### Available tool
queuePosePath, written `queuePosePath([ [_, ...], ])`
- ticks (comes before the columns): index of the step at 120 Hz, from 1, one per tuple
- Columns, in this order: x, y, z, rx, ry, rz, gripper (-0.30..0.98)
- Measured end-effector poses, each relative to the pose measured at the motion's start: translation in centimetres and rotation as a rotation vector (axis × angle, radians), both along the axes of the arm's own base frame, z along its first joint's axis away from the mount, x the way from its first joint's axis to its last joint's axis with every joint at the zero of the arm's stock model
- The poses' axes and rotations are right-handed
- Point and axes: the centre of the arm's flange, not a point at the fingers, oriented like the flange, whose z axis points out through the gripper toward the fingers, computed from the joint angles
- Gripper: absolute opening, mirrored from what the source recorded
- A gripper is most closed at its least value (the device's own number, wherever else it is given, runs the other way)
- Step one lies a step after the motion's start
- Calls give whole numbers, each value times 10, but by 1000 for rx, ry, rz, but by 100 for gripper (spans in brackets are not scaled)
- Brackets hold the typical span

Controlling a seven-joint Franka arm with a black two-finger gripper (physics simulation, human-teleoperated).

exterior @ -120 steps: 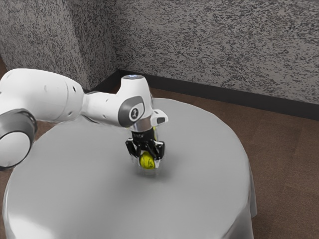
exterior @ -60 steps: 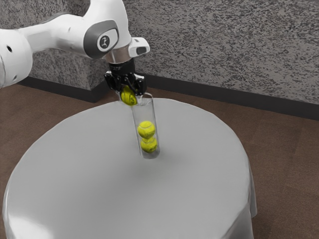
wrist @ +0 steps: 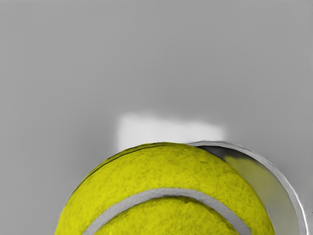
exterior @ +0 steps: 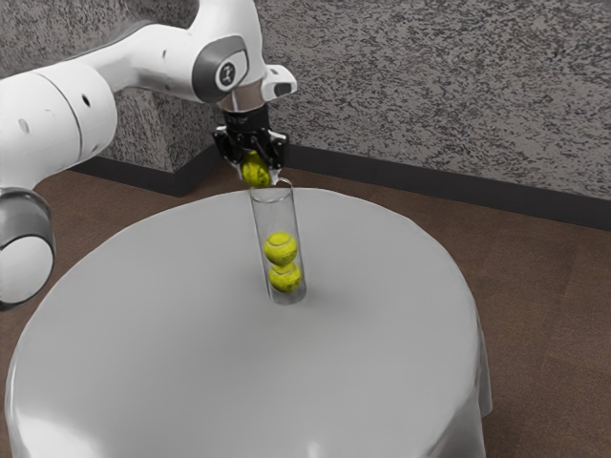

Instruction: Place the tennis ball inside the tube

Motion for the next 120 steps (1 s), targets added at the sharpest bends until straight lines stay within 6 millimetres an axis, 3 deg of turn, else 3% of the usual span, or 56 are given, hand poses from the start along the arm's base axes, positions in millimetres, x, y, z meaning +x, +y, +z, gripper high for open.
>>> queuePosePath([
  [26, 0, -6, 0, -25, -12, -5, 26],
  [64, -11, -11, 13, -74, -23, -9, 57],
  [76, -39, -2, 21, -100, 0, -3, 61],
  [99, -104, 25, 73, -119, 14, -41, 66],
  [120, -147, 54, 84, -87, 60, -79, 67],
])
